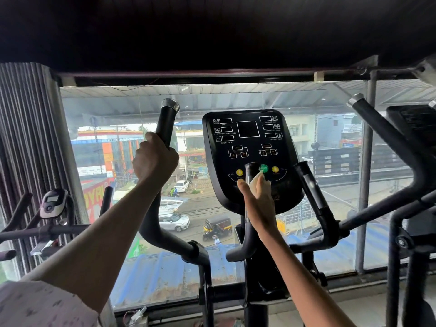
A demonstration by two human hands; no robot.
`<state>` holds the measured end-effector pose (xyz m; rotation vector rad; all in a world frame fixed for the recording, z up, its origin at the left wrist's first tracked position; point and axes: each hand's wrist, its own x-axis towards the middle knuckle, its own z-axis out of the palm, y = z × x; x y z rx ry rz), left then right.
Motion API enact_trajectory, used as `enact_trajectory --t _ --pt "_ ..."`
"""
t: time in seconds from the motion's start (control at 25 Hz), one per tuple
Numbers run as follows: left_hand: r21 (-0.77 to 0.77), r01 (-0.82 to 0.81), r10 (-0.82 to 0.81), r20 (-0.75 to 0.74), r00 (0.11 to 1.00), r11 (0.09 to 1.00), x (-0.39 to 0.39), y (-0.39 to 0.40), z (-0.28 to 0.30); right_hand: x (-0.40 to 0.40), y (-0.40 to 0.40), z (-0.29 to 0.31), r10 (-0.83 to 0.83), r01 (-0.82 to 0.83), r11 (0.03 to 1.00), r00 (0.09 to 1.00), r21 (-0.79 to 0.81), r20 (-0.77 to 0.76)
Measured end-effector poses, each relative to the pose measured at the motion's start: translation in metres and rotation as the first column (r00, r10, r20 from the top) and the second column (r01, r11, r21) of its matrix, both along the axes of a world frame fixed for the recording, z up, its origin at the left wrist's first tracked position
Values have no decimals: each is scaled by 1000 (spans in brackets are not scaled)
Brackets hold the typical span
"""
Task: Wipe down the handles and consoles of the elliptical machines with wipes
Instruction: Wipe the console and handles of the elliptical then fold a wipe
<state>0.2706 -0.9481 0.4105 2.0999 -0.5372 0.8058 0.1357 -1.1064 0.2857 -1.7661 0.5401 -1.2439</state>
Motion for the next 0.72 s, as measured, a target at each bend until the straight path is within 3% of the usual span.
enact_trajectory --t 0.08,0.16,0.24,0.28,0.32,0.4,0.44,0.56,0.72 --pt "4 -8 8 -4 1000 1000 -1 0 0 -4 5 -22 -27 25 999 998 -29 -49" --pt "4 -8 8 -5 1000 1000 -4 0 1 -7 -7 -27 91 -84 987 995 140 -47" --pt "3 -10 10 -3 1000 1000 -6 1 1 -11 -23 -14 265 -262 893 963 367 45" --pt "2 -12 12 -1 1000 1000 -7 2 1 -10 -27 -4 298 -295 880 953 373 49" --pt "3 -10 10 -4 1000 1000 -7 2 1 -8 -28 4 281 -272 910 960 314 17" --pt "2 -3 3 -7 1000 1000 -5 2 1 3 -27 3 77 -84 995 988 -52 -134" --pt "0 -2 2 -7 1000 1000 -4 2 2 6 -24 -4 -44 -8 973 975 -233 -217" --pt "-4 0 0 4 1000 1000 -3 2 0 -2 -21 -39 -311 78 807 899 -586 -309" --pt "1 9 -9 5 1000 1000 -1 2 1 -21 -43 -39 -537 10 497 789 -868 -298"
